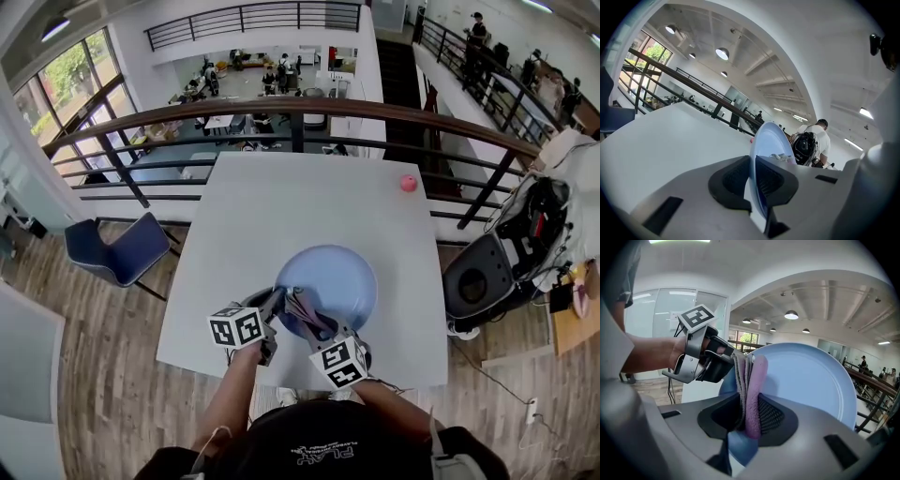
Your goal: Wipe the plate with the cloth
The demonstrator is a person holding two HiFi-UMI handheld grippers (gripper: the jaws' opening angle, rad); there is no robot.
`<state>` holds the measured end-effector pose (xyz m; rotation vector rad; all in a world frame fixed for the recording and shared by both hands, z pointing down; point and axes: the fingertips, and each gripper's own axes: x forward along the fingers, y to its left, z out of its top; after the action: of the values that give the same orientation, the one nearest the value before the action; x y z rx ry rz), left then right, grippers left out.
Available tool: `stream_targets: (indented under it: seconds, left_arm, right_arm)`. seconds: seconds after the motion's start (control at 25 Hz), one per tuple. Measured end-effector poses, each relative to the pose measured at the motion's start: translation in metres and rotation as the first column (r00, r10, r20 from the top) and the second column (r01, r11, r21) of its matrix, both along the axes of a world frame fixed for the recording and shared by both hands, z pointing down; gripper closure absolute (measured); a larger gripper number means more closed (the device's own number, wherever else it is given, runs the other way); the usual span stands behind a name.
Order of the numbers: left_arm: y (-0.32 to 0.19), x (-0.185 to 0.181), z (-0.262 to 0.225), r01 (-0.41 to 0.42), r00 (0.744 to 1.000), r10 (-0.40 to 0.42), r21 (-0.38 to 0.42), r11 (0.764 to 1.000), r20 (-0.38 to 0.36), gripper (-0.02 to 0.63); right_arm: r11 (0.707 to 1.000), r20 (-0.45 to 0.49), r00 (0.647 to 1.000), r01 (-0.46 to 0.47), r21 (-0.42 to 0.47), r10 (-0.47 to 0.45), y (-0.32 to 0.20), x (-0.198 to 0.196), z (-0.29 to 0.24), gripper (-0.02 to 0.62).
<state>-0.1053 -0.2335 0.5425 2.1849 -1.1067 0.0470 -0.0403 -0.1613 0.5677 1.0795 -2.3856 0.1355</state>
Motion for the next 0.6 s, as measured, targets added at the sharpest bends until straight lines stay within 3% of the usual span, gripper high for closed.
stream_targets:
  seconds: [0.2, 0.6]
  left_arm:
    - [0.009, -0.003, -0.005, 0.004, 1.000, -0.004, 0.018, 1.000, 0.011, 0.567]
    - [0.021, -0.004, -0.021, 0.001, 1.000, 0.000, 0.033, 0.999, -0.004, 0.563]
  right_arm:
    - [1.000, -0.008, 1.000, -0.025, 0.007, 0.025, 0.011, 0.018, 0.005, 0.480]
    - [0.978, 0.003, 0.979, -0.203, 0.046, 0.203, 0.004, 0.079, -0.011, 0.480]
